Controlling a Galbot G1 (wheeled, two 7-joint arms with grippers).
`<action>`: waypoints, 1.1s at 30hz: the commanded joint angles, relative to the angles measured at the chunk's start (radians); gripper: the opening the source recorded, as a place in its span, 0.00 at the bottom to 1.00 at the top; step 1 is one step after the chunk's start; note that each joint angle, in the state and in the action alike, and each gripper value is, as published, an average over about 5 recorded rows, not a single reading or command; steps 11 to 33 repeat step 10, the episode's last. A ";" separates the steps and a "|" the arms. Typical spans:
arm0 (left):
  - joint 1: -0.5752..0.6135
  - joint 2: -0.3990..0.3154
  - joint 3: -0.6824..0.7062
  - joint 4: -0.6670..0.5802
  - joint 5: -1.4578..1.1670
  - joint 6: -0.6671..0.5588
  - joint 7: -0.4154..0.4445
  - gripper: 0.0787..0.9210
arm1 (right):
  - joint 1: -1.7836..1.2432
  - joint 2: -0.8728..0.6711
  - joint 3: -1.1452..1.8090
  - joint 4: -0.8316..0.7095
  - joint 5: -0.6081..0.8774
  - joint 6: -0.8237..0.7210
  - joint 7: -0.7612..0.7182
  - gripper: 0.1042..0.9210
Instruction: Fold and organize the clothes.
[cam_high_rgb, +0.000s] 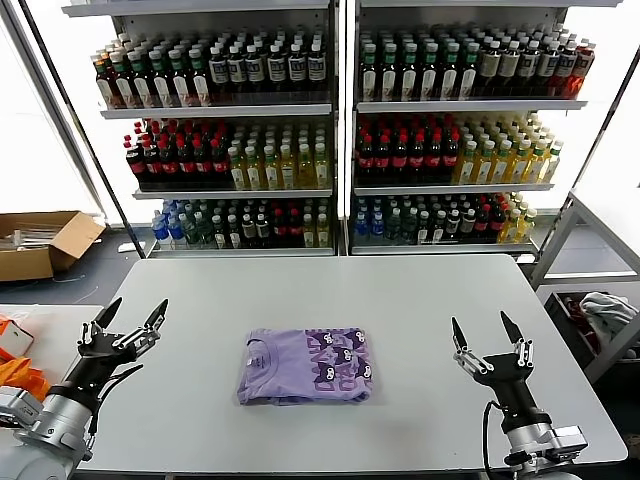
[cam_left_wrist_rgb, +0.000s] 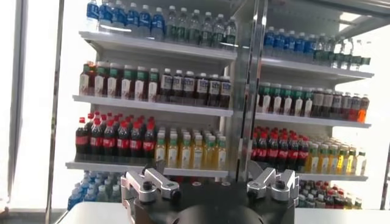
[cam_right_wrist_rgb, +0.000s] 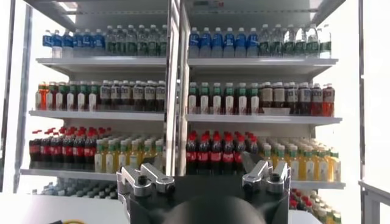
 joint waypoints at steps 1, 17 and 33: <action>-0.001 0.002 -0.003 0.001 0.000 0.000 0.001 0.88 | -0.002 0.000 0.007 0.001 0.004 -0.001 0.005 0.88; -0.002 0.000 0.000 0.002 0.003 -0.001 0.001 0.88 | -0.004 -0.001 0.016 -0.003 0.028 -0.001 0.007 0.88; -0.002 0.000 0.000 0.002 0.003 -0.001 0.001 0.88 | -0.004 -0.001 0.016 -0.003 0.028 -0.001 0.007 0.88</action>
